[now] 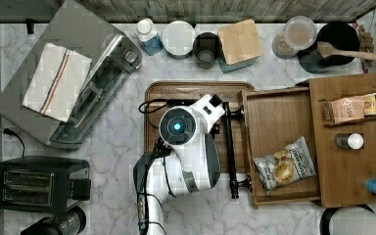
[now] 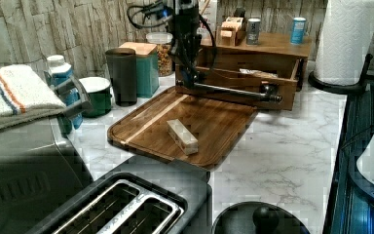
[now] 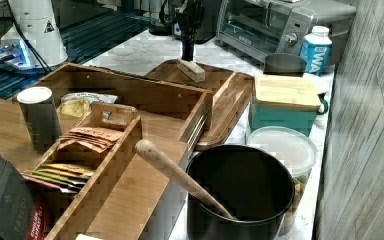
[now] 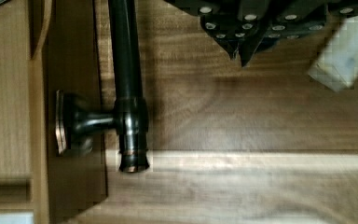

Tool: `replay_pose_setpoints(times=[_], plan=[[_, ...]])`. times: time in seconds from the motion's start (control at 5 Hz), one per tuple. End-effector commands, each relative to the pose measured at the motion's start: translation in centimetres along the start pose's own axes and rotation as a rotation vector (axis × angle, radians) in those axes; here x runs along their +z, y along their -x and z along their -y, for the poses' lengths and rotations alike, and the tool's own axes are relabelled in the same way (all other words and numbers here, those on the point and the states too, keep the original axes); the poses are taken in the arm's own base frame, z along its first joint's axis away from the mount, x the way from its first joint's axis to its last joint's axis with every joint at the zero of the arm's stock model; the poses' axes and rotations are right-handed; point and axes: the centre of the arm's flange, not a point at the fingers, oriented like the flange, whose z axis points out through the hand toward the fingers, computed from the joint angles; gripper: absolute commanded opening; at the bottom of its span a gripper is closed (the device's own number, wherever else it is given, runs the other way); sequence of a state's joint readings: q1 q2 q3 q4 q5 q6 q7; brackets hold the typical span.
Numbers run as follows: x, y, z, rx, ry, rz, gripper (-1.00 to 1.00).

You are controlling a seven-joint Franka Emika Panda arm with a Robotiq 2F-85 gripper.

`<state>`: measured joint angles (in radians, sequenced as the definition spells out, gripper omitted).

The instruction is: Close the drawer.

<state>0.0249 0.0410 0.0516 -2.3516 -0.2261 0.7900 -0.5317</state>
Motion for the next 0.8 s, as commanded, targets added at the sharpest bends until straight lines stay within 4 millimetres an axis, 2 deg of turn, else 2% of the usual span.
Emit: replay_pose_setpoints(times=[0.2,0.4,0.6,0.8], plan=[[3.3,2.2,-0.6,-0.016,0.013,-0.011,-1.0],[4.4,2.6,-1.3,-0.023,0.039,-0.021,-1.0],[4.8,2.4,-3.2,-0.029,0.052,-0.042,-1.0],[4.1,1.5,-6.7,-0.05,0.016,0.008,-1.0]])
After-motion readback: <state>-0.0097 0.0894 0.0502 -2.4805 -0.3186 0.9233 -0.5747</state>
